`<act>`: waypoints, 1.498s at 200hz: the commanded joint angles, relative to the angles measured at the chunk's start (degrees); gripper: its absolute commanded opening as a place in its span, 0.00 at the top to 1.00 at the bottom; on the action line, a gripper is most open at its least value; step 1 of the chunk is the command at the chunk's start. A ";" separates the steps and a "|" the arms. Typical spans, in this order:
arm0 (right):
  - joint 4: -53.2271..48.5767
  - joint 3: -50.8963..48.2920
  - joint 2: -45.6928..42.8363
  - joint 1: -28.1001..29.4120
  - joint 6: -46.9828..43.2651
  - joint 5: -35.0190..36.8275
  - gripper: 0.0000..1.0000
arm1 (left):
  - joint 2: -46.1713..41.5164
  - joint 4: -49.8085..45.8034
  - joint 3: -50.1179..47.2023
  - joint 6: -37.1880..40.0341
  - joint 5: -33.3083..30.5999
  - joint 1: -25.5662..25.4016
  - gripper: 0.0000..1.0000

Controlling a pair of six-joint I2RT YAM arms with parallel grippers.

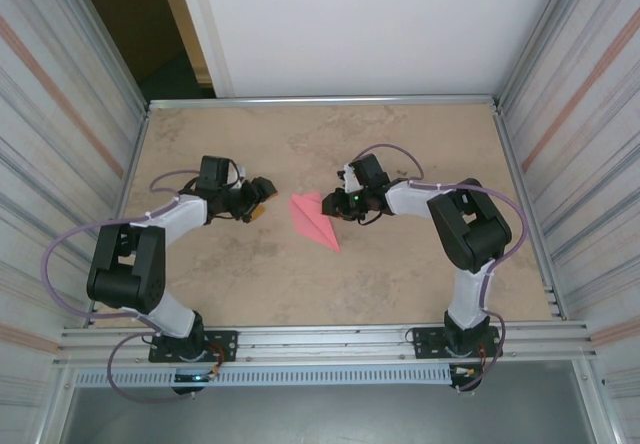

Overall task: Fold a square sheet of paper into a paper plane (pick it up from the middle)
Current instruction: Pick up the paper from the center of the table, then turn over the paper at the center of the table.

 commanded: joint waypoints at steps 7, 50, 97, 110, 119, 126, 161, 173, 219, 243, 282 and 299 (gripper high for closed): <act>0.56 1.83 1.88 0.17 -1.71 -2.72 0.74 | -0.23 1.05 0.35 -0.32 1.82 -0.29 0.35; 1.39 2.35 2.61 0.29 -1.92 -3.68 0.82 | -0.53 1.11 0.53 0.00 2.43 -0.31 0.34; 3.06 1.97 -2.61 0.18 -1.24 -3.33 0.92 | -3.95 0.58 0.00 -0.57 1.21 -0.30 0.32; 4.21 1.44 -5.63 -0.10 -0.19 -3.43 0.92 | -5.74 1.23 -0.34 -0.82 1.45 -0.47 0.29; 5.39 1.13 -7.79 -0.33 0.87 -3.61 0.92 | -7.19 2.35 -0.63 -1.10 1.90 -0.78 0.27; 6.09 0.80 -9.41 -0.57 1.84 -3.89 0.93 | -8.37 3.91 -0.98 -1.31 2.45 -1.31 0.25; 12.00 -0.11 -15.57 -2.18 8.52 -6.32 0.93 | -13.19 13.65 -1.91 -0.48 3.99 -7.10 0.21; 14.67 -0.26 -17.07 -2.72 11.33 -7.24 0.92 | -13.86 17.15 -1.73 0.24 4.54 -9.28 0.21; 24.02 -0.28 -20.47 -3.68 20.29 -10.96 0.92 | -12.62 27.73 0.24 -0.33 7.34 -14.09 0.25; 27.84 -0.61 -21.41 -4.15 23.84 -12.38 0.92 | -12.40 31.17 0.70 0.03 7.13 -14.72 0.32; 30.61 -0.96 -22.38 -4.48 26.62 -13.65 0.91 | -10.93 35.38 2.45 -2.00 8.81 -15.05 0.43; 31.66 -1.18 -22.74 -4.62 27.44 -13.88 0.92 | -10.32 37.65 2.47 -3.12 9.74 -15.02 0.49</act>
